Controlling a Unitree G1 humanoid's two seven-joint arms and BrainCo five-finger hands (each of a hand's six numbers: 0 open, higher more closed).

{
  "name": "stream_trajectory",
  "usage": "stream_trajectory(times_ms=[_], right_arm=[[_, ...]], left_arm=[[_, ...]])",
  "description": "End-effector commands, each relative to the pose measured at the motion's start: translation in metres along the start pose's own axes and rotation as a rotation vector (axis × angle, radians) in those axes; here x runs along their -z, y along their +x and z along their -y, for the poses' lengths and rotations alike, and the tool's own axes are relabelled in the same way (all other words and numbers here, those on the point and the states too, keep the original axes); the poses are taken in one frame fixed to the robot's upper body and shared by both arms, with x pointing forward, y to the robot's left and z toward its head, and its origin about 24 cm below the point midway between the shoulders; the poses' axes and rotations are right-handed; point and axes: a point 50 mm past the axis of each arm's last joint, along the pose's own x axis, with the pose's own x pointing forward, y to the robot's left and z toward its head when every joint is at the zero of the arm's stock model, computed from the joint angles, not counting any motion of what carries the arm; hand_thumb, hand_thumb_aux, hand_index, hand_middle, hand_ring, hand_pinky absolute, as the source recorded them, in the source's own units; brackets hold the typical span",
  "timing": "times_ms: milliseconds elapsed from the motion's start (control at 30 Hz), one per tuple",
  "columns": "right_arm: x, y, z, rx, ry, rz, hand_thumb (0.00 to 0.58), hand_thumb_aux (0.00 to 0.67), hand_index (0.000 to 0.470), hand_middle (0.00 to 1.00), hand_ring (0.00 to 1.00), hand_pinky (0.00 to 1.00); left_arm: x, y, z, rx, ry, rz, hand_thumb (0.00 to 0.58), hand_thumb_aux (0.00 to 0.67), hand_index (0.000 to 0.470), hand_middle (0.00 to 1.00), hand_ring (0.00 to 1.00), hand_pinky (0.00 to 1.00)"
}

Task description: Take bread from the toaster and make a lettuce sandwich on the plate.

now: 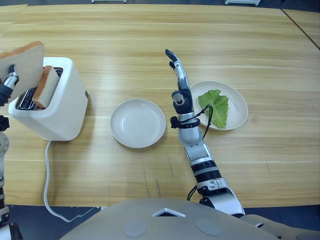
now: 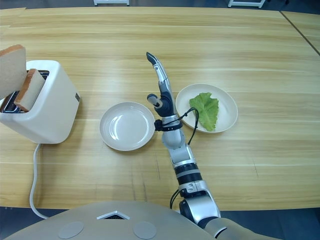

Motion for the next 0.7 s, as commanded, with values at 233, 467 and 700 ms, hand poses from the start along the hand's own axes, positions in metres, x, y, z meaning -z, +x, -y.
stream_trajectory(times_ms=[233, 467, 700], right_arm=[[0.000, -0.001, 0.002, 0.010, -0.005, 0.001, 0.000, 0.000, 0.000, 0.00, 0.00, 0.00], [-0.002, 0.001, 0.005, 0.024, -0.005, 0.006, 0.000, 0.000, 0.000, 0.00, 0.00, 0.00], [-0.004, 0.004, 0.021, 0.078, -0.039, 0.023, 0.000, 0.000, 0.000, 0.00, 0.00, 0.00]], left_arm=[[-0.017, 0.016, -0.016, -0.087, -0.251, 0.022, 0.580, 0.670, 0.470, 0.00, 0.00, 0.00], [-0.054, 0.035, -0.013, -0.034, -0.477, 0.128, 0.580, 0.670, 0.470, 0.00, 0.00, 0.00], [-0.096, 0.030, 0.056, 0.264, -0.779, 0.108, 0.580, 0.670, 0.470, 0.00, 0.00, 0.00]])
